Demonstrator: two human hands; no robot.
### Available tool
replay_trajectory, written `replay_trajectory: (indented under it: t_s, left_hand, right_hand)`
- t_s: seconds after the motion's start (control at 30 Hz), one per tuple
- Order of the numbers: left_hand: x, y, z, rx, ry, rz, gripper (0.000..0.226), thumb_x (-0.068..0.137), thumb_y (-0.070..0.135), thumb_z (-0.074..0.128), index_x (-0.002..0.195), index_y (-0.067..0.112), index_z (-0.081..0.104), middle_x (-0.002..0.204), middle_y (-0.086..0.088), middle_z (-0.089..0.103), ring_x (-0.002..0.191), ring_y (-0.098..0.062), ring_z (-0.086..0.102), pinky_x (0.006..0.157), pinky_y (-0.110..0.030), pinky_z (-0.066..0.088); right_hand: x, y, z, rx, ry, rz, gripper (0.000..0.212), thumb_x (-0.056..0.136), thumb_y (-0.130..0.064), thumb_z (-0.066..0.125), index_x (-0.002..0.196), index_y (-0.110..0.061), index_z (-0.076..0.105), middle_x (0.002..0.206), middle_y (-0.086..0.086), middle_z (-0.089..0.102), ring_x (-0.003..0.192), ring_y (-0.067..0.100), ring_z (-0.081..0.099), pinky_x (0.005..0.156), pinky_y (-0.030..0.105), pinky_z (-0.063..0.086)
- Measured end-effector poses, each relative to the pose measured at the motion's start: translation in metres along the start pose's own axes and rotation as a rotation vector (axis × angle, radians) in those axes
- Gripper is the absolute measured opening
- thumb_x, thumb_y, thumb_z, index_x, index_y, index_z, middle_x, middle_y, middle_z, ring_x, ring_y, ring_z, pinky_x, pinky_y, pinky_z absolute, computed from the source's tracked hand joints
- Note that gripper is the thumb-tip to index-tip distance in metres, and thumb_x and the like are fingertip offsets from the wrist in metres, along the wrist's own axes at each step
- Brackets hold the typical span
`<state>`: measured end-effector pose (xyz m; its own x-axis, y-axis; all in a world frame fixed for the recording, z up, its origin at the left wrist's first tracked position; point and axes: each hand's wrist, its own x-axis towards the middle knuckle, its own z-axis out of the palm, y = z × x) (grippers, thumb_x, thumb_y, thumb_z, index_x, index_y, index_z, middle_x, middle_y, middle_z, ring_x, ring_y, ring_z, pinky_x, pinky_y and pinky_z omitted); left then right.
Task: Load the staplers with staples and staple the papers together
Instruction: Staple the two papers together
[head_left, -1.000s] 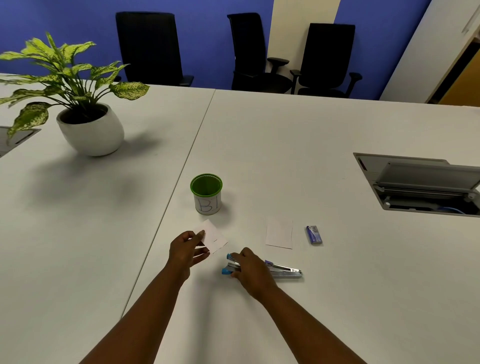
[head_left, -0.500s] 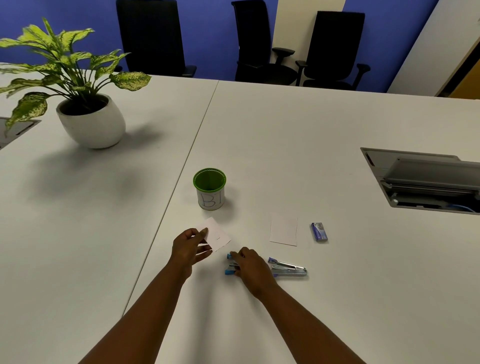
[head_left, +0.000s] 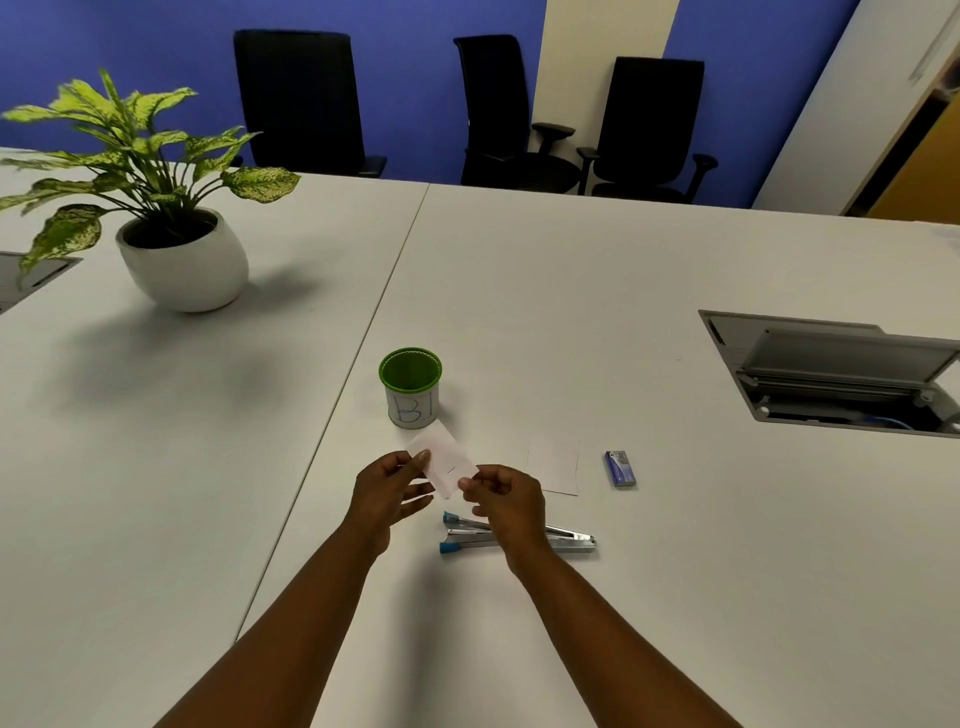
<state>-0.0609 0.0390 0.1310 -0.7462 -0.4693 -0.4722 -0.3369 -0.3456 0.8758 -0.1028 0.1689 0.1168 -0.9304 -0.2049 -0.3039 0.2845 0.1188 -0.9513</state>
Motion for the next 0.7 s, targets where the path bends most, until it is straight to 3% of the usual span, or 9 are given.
replay_trajectory:
  t_s: [0.17, 0.3, 0.4, 0.5, 0.6, 0.7]
  left_hand:
    - [-0.013, 0.013, 0.01, -0.006, -0.057, -0.011, 0.027, 0.089, 0.033, 0.056, 0.096, 0.008, 0.063, 0.094, -0.01, 0.068, 0.08, -0.022, 0.068, 0.068, -0.029, 0.057]
    - [-0.027, 0.026, 0.017, -0.059, -0.169, -0.053, 0.042, 0.09, 0.048, 0.046, 0.09, 0.009, 0.062, 0.084, -0.008, 0.071, 0.068, -0.019, 0.072, 0.059, -0.026, 0.059]
    - [-0.033, 0.028, 0.023, 0.041, -0.159, -0.003, 0.028, 0.085, 0.033, 0.061, 0.095, 0.007, 0.057, 0.093, -0.015, 0.069, 0.071, -0.022, 0.07, 0.059, -0.026, 0.059]
    - [-0.037, 0.027, 0.028, 0.117, -0.095, 0.033, 0.014, 0.082, 0.019, 0.067, 0.08, 0.008, 0.059, 0.105, -0.023, 0.066, 0.074, -0.025, 0.067, 0.06, -0.024, 0.057]
    - [-0.038, 0.027, 0.029, 0.127, -0.081, 0.056, 0.009, 0.083, 0.013, 0.066, 0.082, 0.008, 0.058, 0.108, -0.021, 0.065, 0.08, -0.028, 0.066, 0.056, -0.021, 0.057]
    - [-0.038, 0.029, 0.028, 0.135, -0.083, 0.076, 0.016, 0.084, 0.011, 0.064, 0.096, 0.003, 0.057, 0.107, -0.02, 0.064, 0.077, -0.026, 0.065, 0.052, -0.019, 0.056]
  right_hand:
    - [-0.012, -0.002, -0.01, -0.168, 0.239, -0.451, 0.004, 0.076, -0.007, 0.072, 0.077, -0.008, 0.068, 0.067, -0.005, 0.064, 0.063, -0.005, 0.058, 0.058, 0.007, 0.045]
    - [-0.016, 0.003, -0.027, -0.573, 0.385, -1.008, 0.005, 0.076, -0.011, 0.064, 0.073, -0.009, 0.068, 0.067, 0.003, 0.066, 0.072, 0.007, 0.052, 0.063, 0.014, 0.041]
    - [-0.02, 0.007, -0.037, -0.756, 0.403, -1.221, 0.018, 0.081, -0.016, 0.056, 0.075, -0.008, 0.071, 0.065, 0.004, 0.066, 0.067, 0.01, 0.051, 0.063, 0.018, 0.041]
    - [-0.021, 0.009, -0.042, -0.802, 0.352, -1.292, 0.009, 0.079, -0.011, 0.063, 0.079, -0.008, 0.072, 0.067, 0.003, 0.067, 0.067, 0.012, 0.056, 0.062, 0.019, 0.044]
    - [-0.02, 0.009, -0.047, -0.767, 0.297, -1.274, 0.012, 0.071, -0.005, 0.072, 0.082, -0.008, 0.072, 0.073, 0.004, 0.07, 0.068, 0.014, 0.063, 0.066, 0.018, 0.048]
    - [-0.025, -0.002, -0.047, -0.442, 0.307, -1.024, 0.015, 0.078, -0.003, 0.061, 0.088, -0.006, 0.071, 0.083, 0.007, 0.071, 0.08, 0.01, 0.06, 0.069, 0.011, 0.048]
